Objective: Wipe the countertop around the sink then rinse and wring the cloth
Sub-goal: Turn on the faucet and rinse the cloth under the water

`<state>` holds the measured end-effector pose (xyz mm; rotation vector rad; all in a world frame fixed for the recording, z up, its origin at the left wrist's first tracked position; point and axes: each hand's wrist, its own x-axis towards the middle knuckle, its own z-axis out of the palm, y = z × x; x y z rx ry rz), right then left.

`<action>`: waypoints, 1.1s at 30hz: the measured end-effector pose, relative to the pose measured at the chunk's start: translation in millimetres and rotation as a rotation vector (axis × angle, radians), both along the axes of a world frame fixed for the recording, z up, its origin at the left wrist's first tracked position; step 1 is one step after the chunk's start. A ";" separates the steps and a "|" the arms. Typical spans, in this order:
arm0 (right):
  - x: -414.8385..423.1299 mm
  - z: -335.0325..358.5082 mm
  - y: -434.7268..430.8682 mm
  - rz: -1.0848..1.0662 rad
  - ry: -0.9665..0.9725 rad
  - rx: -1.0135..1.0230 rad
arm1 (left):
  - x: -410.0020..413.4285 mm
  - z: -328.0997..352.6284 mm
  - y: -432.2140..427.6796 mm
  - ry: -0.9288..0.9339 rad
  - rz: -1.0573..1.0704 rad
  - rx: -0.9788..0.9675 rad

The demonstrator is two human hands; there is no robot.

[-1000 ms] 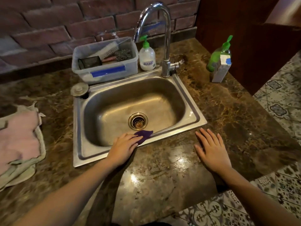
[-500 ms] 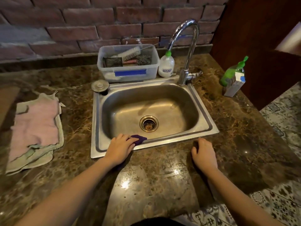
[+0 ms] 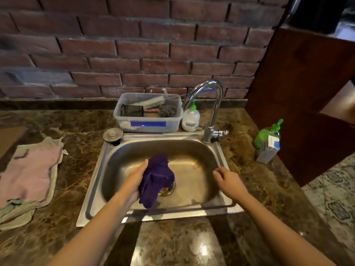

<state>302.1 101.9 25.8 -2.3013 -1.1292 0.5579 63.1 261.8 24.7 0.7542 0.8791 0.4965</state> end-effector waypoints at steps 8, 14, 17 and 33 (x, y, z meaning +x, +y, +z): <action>123.3 35.1 77.5 -0.248 0.027 0.056 | 107.9 26.7 21.0 -0.094 0.149 -0.185; 155.3 17.5 116.8 -0.225 0.095 -0.022 | 147.2 5.6 29.4 -0.059 0.179 -0.255; 162.9 -2.1 124.9 -0.144 0.080 -0.024 | 150.8 -6.9 34.4 -0.051 0.200 -0.273; 167.6 -39.7 124.1 -0.226 0.062 0.211 | 136.1 -43.7 48.8 -0.031 0.153 -0.197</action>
